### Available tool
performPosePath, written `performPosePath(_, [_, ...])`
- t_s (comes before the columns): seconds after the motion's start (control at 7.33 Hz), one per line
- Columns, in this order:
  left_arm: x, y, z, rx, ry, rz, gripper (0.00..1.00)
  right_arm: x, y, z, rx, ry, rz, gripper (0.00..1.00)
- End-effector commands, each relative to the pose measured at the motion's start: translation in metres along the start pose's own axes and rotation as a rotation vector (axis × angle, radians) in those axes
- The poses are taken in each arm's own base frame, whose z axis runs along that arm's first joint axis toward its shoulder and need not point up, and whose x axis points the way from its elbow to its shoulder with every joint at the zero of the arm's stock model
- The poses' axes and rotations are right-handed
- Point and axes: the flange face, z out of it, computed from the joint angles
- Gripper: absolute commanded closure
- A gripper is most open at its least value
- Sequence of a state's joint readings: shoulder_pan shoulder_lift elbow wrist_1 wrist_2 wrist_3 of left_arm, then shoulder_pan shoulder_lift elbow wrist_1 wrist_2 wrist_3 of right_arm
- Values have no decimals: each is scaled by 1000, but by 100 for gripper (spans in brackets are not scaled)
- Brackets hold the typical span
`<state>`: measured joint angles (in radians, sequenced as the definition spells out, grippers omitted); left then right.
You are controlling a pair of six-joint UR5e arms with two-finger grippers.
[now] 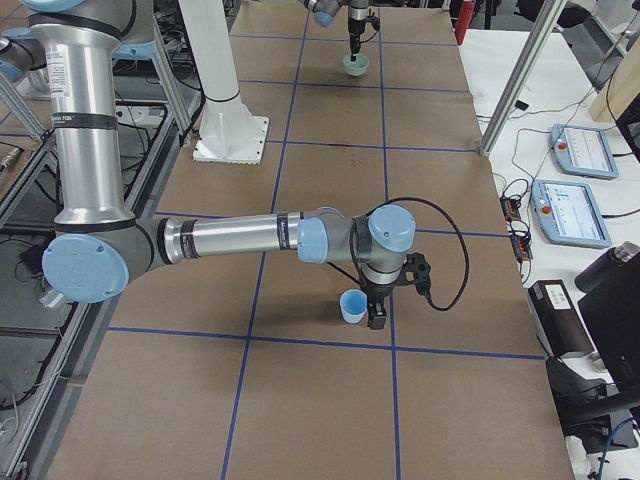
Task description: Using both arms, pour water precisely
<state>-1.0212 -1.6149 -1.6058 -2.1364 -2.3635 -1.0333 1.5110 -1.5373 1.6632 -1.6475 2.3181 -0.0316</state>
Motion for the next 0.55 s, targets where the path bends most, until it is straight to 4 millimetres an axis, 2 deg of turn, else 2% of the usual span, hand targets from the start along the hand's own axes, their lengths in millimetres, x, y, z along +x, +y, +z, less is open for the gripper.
performPosePath(0.0, [17,-29,-59,22,72,-47,100,3,0,-5,9,0,2,1])
performPosePath(0.27, [142,-58,-110,-2,17,-123,100,7,1,-9,18,1,10,1])
performPosePath(0.41, [198,-60,-123,-14,13,-177,100,8,1,-10,19,1,11,1])
